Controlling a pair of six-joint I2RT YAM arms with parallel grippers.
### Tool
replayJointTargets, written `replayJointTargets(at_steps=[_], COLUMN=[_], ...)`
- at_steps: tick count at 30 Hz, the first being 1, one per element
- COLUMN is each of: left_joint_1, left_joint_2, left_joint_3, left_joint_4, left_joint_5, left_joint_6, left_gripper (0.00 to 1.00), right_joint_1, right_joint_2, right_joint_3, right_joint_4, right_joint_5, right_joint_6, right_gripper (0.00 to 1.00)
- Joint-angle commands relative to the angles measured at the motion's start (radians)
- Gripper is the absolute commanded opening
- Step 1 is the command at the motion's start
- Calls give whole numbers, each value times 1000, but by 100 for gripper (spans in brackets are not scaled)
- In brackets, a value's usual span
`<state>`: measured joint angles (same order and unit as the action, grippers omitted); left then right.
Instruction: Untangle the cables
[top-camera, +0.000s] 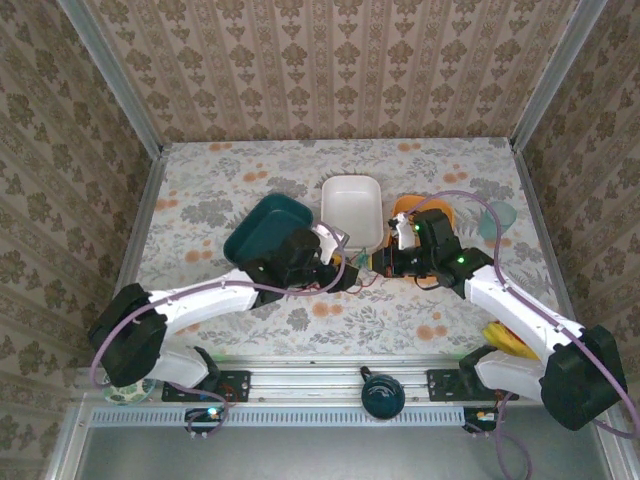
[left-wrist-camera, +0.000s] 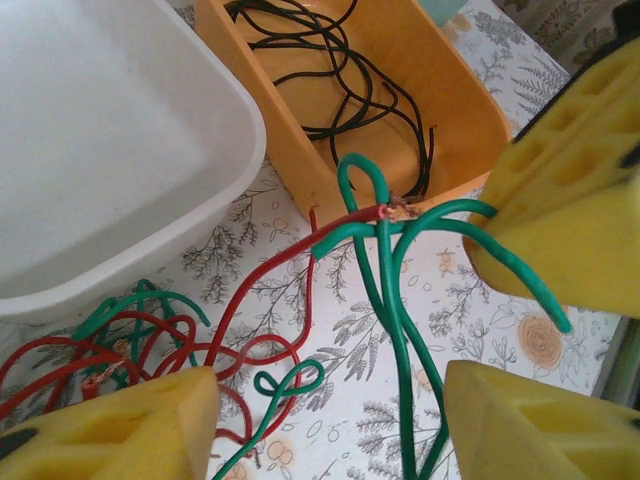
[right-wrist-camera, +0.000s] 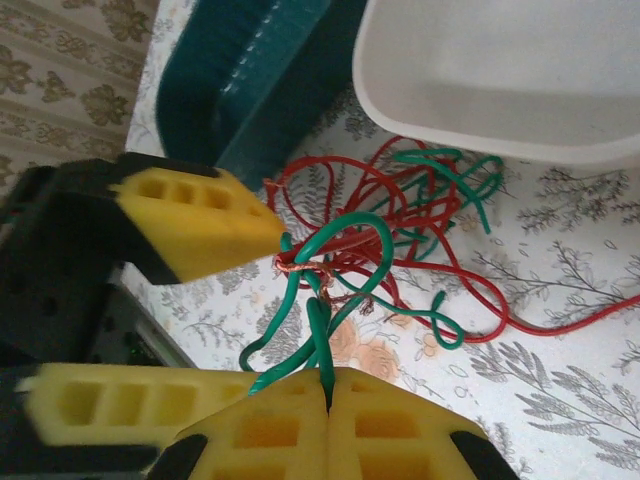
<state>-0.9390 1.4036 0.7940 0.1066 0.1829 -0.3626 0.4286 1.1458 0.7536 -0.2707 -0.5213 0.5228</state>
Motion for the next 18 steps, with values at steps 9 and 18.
replayJointTargets(at_steps=[9,18], left_joint_1=[33,76], left_joint_2=[84,14], left_joint_3=[65,-32], left_joint_4=[26,62], left_joint_5=[87,8], left_joint_6=[12,-60], left_gripper=[0,0], right_joint_1=[-3,-12], right_joint_2=[-8,-25], right_joint_3=[25,2], right_joint_4=[8,-153], right_joint_5=[-26,330], right_joint_6=[14,62], right_gripper=[1,0])
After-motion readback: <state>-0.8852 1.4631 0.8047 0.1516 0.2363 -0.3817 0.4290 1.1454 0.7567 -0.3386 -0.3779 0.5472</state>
